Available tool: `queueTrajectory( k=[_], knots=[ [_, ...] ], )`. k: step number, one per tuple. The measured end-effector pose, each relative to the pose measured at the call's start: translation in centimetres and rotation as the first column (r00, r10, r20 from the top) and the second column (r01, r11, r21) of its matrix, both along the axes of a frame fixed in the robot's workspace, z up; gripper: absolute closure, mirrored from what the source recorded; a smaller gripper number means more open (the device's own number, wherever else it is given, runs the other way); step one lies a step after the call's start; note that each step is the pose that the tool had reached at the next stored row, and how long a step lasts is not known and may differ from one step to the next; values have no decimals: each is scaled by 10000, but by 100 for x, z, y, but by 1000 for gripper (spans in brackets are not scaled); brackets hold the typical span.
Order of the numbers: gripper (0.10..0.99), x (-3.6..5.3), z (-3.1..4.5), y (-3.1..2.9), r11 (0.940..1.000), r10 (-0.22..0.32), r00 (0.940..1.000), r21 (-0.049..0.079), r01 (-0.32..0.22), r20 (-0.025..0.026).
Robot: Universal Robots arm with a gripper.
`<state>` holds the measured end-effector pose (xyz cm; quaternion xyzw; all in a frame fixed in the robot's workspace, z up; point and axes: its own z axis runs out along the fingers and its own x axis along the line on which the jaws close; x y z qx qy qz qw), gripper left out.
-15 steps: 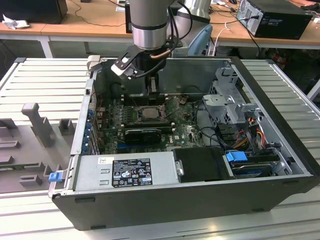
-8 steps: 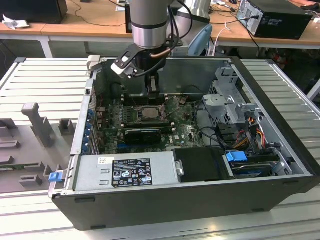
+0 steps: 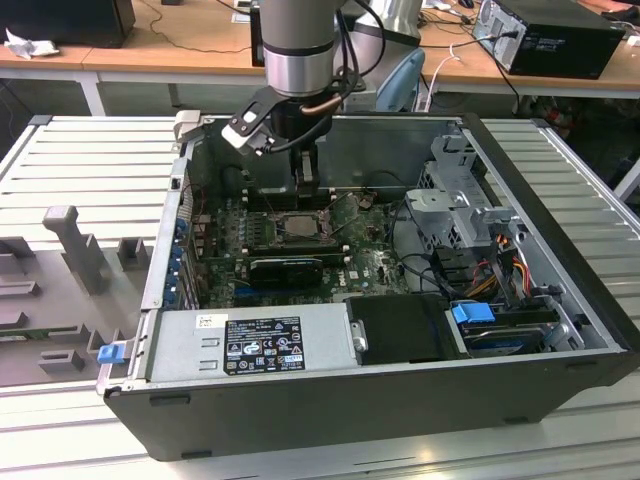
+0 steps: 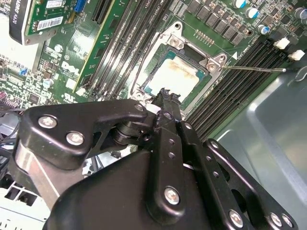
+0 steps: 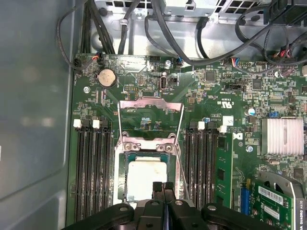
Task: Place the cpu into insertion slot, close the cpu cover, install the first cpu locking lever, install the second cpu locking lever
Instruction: 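Close the cpu cover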
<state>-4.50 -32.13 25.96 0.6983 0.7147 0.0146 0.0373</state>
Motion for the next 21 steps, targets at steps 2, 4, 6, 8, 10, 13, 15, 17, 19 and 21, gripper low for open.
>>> queueTrajectory(
  k=[2,4,6,8,10,13,15,17,19,21],
  knots=[
    [980,0,18,1,10000,-1,10000,1,1,2],
    [980,1,21,2,10000,-1,10000,5,1,4],
    [980,19,24,1,10000,0,10000,1,0,1],
    [980,24,58,5,10000,0,10000,-8,0,1],
    [980,79,66,6,10000,-2,10000,-6,2,2],
    [980,190,67,7,10000,0,10000,-7,0,0],
    [980,271,66,10,10000,3,10000,-7,-3,-2],
    [980,341,65,13,10000,6,10000,-7,-6,-4],
    [980,448,64,16,10000,11,10000,-7,-11,-4],
    [980,540,64,19,10000,13,10000,-7,-13,-5]
  ],
)
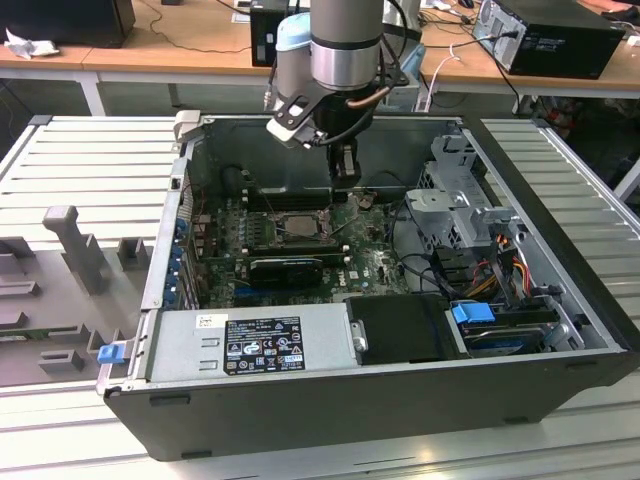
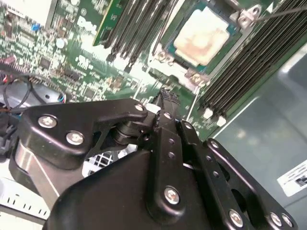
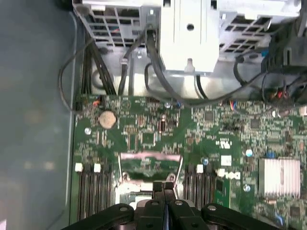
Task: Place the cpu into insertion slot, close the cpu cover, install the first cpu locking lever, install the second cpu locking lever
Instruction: 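Close the cpu cover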
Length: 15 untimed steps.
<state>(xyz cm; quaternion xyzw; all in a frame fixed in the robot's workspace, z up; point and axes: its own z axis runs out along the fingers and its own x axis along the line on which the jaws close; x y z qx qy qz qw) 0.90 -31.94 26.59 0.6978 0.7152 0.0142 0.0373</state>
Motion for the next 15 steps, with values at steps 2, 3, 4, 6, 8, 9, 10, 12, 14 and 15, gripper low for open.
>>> queueTrajectory(
  k=[2,3,4,6,8,9,10,12,14,15],
  knots=[
    [980,72,0,2,10000,3,10000,0,-3,0],
    [980,92,0,3,10000,4,10000,-1,-4,-1],
    [980,109,0,3,10000,7,10000,-1,-7,-1],
    [980,143,-1,4,10000,13,10000,-1,-13,-3],
    [980,161,-1,4,10000,13,10000,-1,-13,-7],
    [980,186,-2,4,10000,12,10000,1,-12,-6],
    [980,225,-4,4,10000,15,10000,1,-15,-7],
    [980,332,-11,7,10000,26,10000,0,-26,-20],
    [980,415,-34,19,10000,74,10000,0,-74,-33],
    [980,473,-88,42,9999,150,9999,1,-150,-43]
  ],
)
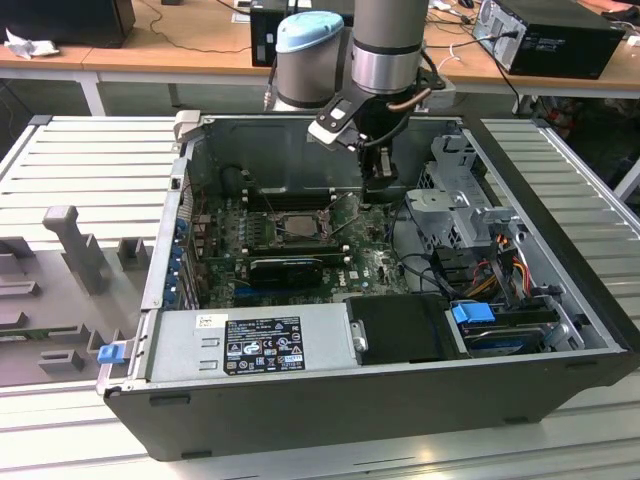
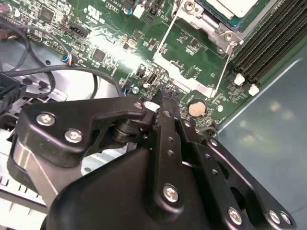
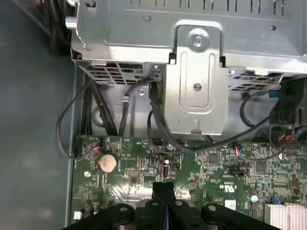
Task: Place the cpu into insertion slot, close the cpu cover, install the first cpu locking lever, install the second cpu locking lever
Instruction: 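Close the cpu cover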
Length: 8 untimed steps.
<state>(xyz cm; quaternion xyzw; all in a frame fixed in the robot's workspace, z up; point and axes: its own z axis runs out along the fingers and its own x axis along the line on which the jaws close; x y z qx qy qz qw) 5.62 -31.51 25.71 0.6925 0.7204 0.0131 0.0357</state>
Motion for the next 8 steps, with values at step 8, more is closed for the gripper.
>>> queueTrajectory(
  k=[8],
  knots=[
    [980,-37,-100,20,10000,57,9998,-1,-57,-172]
  ],
)
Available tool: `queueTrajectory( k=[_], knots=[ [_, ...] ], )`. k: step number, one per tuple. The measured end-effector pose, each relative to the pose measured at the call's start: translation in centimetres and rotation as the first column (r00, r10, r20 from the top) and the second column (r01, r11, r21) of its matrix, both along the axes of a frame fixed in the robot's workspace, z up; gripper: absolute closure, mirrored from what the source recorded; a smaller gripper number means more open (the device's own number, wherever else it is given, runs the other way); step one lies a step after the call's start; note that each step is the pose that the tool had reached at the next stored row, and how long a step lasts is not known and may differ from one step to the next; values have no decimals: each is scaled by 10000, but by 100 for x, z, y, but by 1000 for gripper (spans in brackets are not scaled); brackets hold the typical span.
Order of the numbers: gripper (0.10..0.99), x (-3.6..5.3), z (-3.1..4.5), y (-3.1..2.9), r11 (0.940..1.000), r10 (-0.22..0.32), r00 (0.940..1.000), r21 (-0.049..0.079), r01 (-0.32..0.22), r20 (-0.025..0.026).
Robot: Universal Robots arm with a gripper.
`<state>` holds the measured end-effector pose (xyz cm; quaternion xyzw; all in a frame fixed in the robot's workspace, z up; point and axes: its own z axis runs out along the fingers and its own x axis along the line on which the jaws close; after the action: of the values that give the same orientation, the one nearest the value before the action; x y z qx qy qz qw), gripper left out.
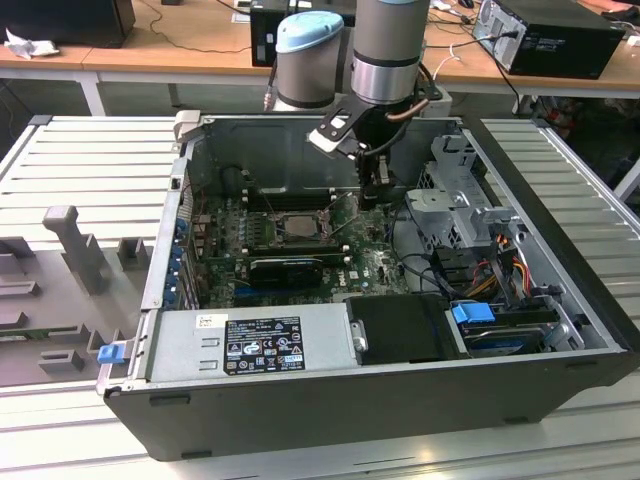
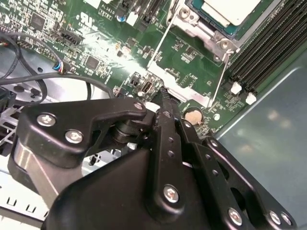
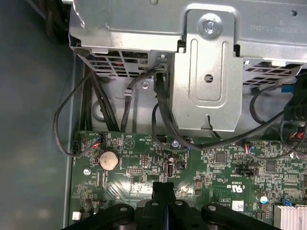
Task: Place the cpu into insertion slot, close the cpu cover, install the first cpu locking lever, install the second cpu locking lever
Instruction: 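Close the cpu cover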
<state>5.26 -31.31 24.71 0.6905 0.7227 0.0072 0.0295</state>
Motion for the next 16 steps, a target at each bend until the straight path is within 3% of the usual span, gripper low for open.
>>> queueTrajectory(
  k=[8,16],
  knots=[
    [980,-48,0,1,10000,2,10000,1,-2,0],
    [980,-281,0,1,10000,1,10000,0,-1,0]
  ],
)
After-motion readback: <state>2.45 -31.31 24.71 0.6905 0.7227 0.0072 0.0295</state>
